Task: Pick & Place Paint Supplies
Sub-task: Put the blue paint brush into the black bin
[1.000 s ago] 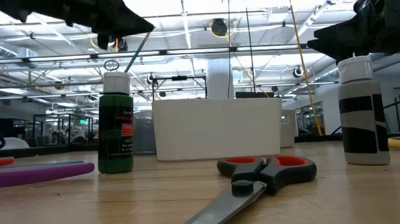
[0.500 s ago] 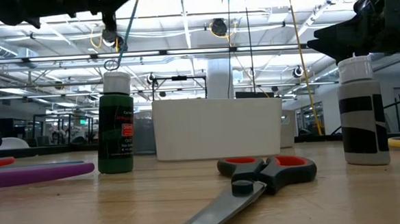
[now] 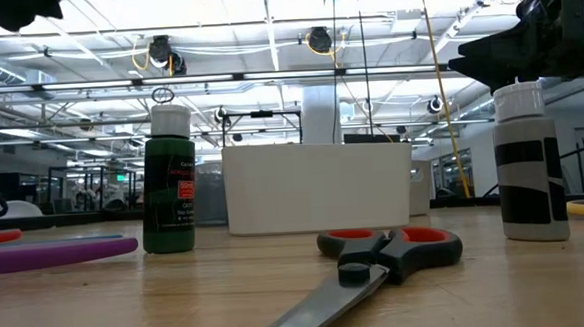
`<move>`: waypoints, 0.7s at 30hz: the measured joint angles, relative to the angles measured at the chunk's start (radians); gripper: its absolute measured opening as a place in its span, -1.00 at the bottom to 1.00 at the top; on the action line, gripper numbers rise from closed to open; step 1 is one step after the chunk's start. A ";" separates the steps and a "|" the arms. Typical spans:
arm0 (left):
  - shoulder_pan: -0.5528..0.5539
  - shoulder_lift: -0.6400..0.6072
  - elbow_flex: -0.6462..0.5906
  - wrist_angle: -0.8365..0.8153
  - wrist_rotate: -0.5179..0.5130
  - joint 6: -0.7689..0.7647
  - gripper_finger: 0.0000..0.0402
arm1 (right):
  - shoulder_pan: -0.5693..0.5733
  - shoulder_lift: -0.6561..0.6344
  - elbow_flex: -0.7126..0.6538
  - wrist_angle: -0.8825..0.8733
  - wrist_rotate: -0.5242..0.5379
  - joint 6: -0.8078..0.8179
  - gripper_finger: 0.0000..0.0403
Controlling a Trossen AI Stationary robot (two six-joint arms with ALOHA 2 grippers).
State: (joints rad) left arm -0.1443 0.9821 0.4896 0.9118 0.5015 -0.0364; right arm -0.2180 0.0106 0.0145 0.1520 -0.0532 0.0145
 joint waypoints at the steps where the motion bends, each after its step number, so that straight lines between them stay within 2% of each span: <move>1: -0.011 -0.001 0.000 0.004 0.001 0.031 -1.00 | 0.000 0.000 0.000 0.000 0.000 0.000 0.02; 4: -0.023 -0.004 0.012 0.030 0.000 0.038 -1.00 | 0.000 0.000 0.000 0.000 0.000 0.000 0.03; 10: -0.008 -0.016 0.094 0.011 0.065 -0.116 -1.00 | 0.000 0.000 0.000 0.000 0.000 0.000 0.02; 16: -0.031 0.011 0.096 -0.081 0.073 -0.070 -0.99 | 0.000 0.000 0.000 0.000 0.000 0.000 0.02; 21: -0.052 0.045 0.096 -0.057 0.066 -0.048 -0.99 | 0.000 0.000 0.000 0.000 0.000 0.000 0.01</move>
State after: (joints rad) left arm -0.1958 1.0266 0.5858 0.8551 0.5679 -0.0843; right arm -0.2180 0.0108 0.0147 0.1524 -0.0532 0.0143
